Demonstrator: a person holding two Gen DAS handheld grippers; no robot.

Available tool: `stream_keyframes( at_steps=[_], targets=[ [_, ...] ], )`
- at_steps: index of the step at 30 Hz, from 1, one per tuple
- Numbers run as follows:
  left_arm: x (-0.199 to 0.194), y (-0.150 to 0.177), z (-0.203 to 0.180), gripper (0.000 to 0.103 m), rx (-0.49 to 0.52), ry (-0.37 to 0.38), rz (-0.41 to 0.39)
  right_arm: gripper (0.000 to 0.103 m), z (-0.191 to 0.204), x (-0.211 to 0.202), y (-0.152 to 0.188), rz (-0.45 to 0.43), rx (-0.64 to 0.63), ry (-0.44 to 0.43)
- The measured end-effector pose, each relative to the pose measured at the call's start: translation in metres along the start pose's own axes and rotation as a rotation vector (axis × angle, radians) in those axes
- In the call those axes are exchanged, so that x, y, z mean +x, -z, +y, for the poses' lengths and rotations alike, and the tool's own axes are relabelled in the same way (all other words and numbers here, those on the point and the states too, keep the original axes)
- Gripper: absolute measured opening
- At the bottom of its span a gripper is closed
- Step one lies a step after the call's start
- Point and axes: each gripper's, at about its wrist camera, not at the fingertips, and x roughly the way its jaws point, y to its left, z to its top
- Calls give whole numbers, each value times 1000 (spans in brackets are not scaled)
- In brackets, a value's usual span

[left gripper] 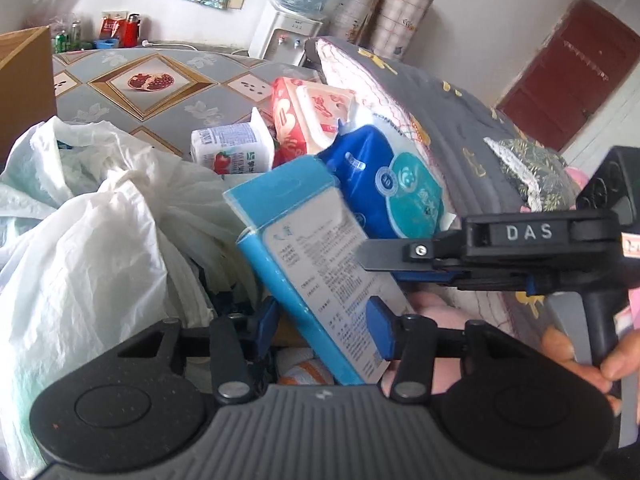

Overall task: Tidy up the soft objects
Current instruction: 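Grasp the blue-and-white medicine box with the left gripper and lift, then lower the medicine box with the left gripper into the cardboard box beside the pouch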

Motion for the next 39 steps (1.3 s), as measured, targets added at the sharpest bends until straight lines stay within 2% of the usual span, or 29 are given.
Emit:
stream_keyframes(
  at_steps=[6,16,27,34,39],
  targets=[
    [-15,-5,-2,43,-5,13,-51,24,6,-17,4,-20,11,-3],
    [-62,-13,-20,41,51,32,-167,23,40,-60,13,-112,-10,-39],
    [-150,-8,-12,38,42,36,-300,23,117,-92,39,-154,-96,-113],
    [-202,3,11,37,14,-3,-380,23,173,-87,55,-127,-147,-165],
    [-232,11,39,37,-26,-50,-420,24,217,-67,61,-77,-187,-205]
  ],
)
